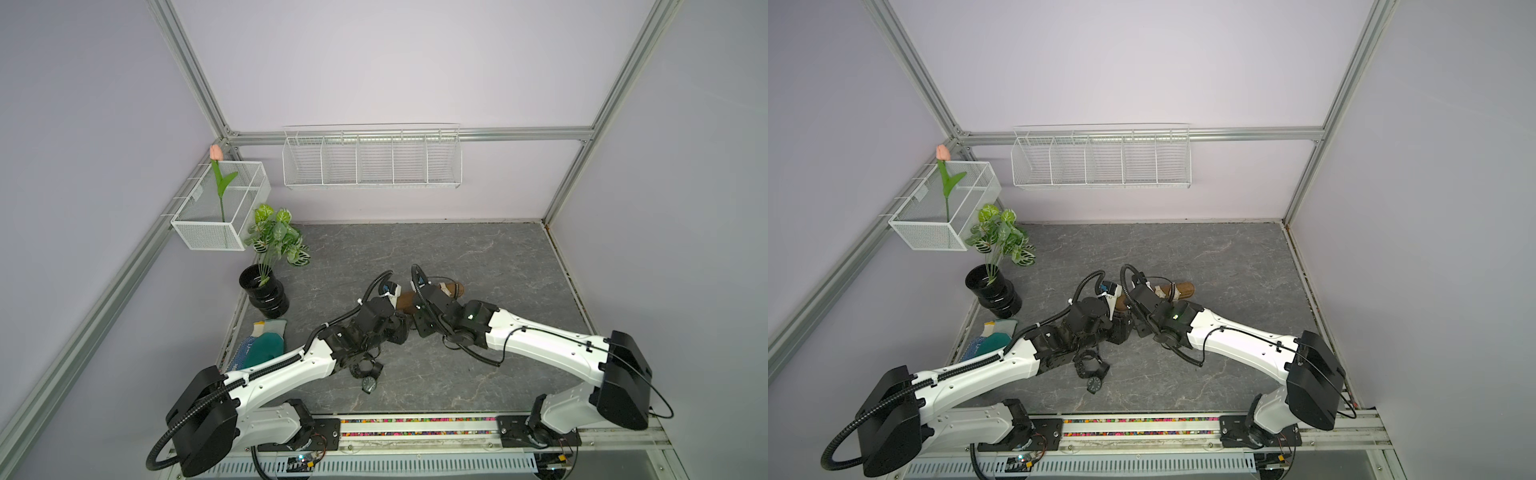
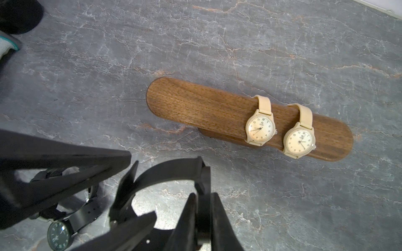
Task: Place watch on stand
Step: Pick up the watch at the center of the board.
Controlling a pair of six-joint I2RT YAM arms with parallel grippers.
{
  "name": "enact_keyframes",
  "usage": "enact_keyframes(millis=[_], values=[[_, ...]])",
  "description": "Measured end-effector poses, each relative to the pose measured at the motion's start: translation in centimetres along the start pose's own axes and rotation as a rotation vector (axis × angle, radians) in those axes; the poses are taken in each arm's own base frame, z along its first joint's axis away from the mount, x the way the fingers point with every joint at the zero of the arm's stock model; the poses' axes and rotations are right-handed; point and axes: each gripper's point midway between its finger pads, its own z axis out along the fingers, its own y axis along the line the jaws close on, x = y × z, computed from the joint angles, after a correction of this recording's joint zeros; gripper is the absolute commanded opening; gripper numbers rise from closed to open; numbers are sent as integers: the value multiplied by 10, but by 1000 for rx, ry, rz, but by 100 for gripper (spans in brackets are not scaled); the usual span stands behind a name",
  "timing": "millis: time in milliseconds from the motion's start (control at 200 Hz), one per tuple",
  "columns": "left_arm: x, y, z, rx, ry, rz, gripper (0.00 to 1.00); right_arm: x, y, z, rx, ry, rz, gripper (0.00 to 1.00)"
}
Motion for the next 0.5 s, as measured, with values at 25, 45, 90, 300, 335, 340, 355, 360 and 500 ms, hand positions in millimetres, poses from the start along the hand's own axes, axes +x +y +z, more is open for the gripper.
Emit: enact_keyframes(millis=[25,45,90,300,335,340,355,360,500], values=[[0,0,1,-2,2,4,41,0,0,0,0,0,0,16],[1,1,1,-6,5,4,38,0,0,0,0,0,0,16],[0,1,2,-11,6,9,32,0,0,0,0,0,0,17],[-3,4,3,-38,5,13,2,0,-1,0,6,0,-3,21],[-4,5,4,-45,5,17,0,0,-1,0,8,-1,-3,23],[-3,5,4,-45,7,21,0,0,-1,0,8,-1,-3,23],[-4,5,4,-48,7,23,0,0,-2,0,9,-1,-6,23],[-4,5,4,-48,7,21,0,0,-1,0,8,-1,-6,23],[-4,12,7,-92,8,22,0,1,1,0,-11,4,-16,28]])
